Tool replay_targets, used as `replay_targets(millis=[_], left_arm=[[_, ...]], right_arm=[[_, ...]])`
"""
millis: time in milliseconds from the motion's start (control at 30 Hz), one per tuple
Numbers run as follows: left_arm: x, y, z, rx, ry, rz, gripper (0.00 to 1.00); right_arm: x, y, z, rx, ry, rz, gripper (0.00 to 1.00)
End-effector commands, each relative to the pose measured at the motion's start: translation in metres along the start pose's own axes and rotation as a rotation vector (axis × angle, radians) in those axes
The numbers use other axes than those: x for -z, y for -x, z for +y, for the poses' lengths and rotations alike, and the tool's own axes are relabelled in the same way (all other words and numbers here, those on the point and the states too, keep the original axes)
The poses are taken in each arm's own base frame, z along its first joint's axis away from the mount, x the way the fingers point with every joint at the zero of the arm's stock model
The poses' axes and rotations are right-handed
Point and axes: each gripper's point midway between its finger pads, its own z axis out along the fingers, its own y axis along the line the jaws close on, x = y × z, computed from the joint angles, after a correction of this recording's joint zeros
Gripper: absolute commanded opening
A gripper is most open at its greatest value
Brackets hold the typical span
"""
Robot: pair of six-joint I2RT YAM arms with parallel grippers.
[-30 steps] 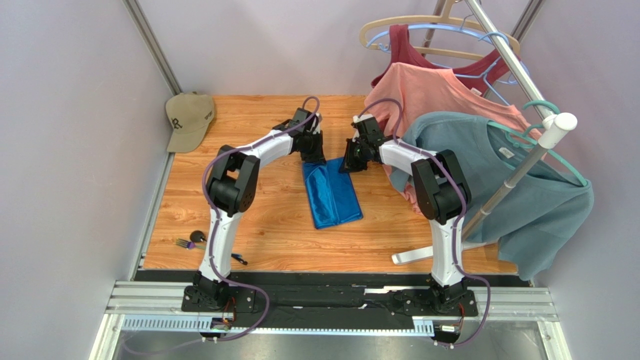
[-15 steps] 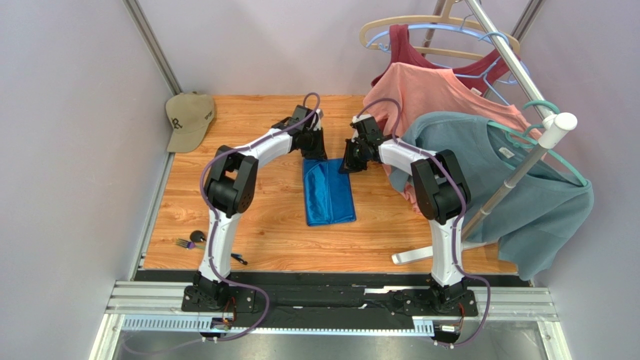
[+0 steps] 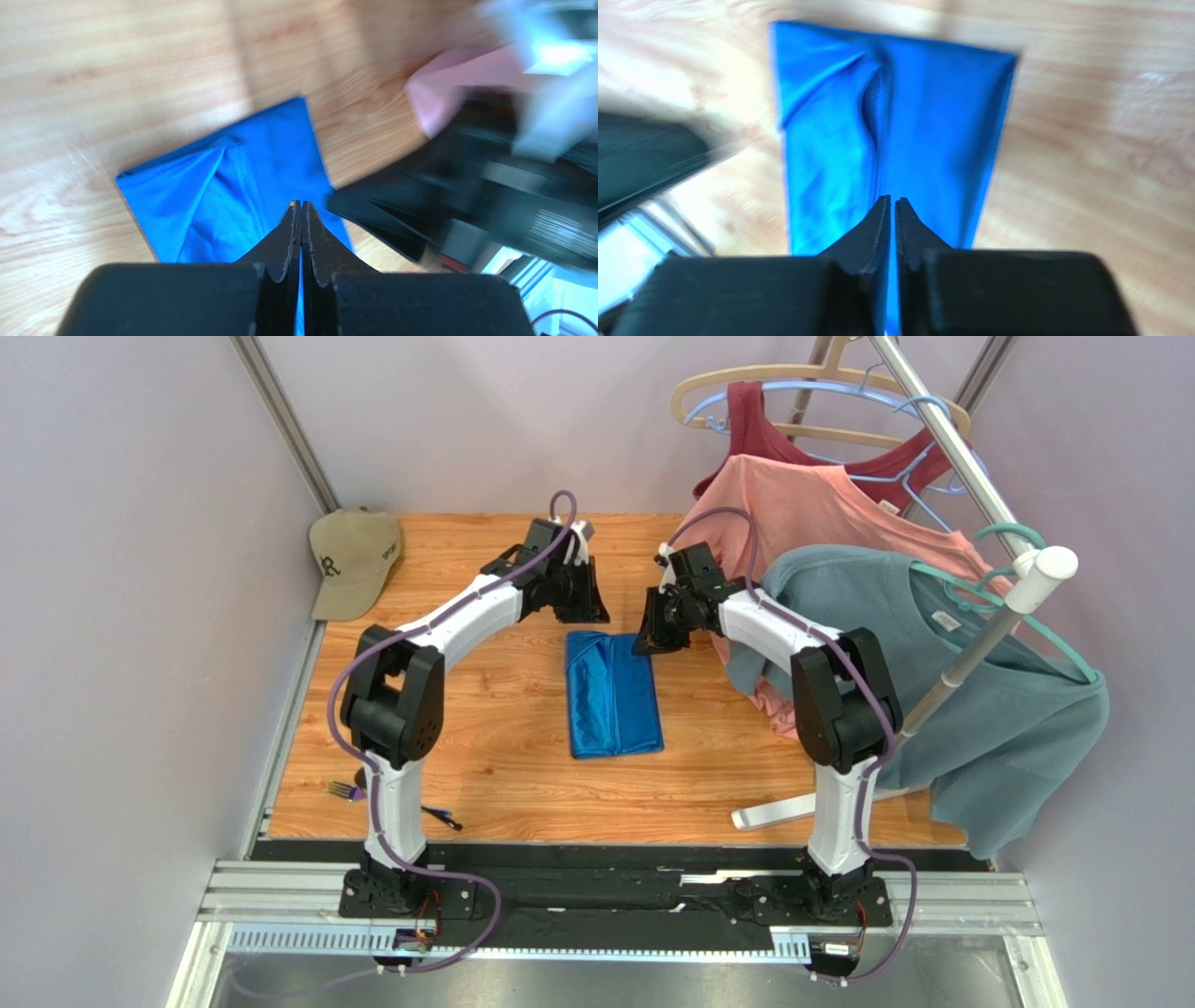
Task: Fold the napkin into a case and place the utensils inside
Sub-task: Smooth out the 2/3-rectangle-folded napkin at the center of the board.
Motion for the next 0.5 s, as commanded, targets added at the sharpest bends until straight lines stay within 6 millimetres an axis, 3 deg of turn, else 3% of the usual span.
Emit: replay_targets(millis=[0, 167, 300, 467], left_arm=[[-0.026, -0.022, 0.014, 0.048, -0.001, 0.062, 0.0], [-0.041, -0.021, 0.02, 0.051, 0.006, 0.068, 0.0], [-0.048, -0.02, 0.025, 0.039, 0.022, 0.074, 0.0], [-0.054, -0.024, 0.028, 0.046, 0.017, 0.088, 0.0]], right_arm=[[0.031, -0.01, 0.039, 0.056, 0.141, 0.0, 0.12], [0.036, -0.042, 0.061, 0.08, 0.219, 0.051, 0.12], [0.033, -0.078, 0.063, 0.079, 0.247, 0.118, 0.08], [0.033, -0.088, 0.067, 0.063, 0.282, 0.12, 0.04]])
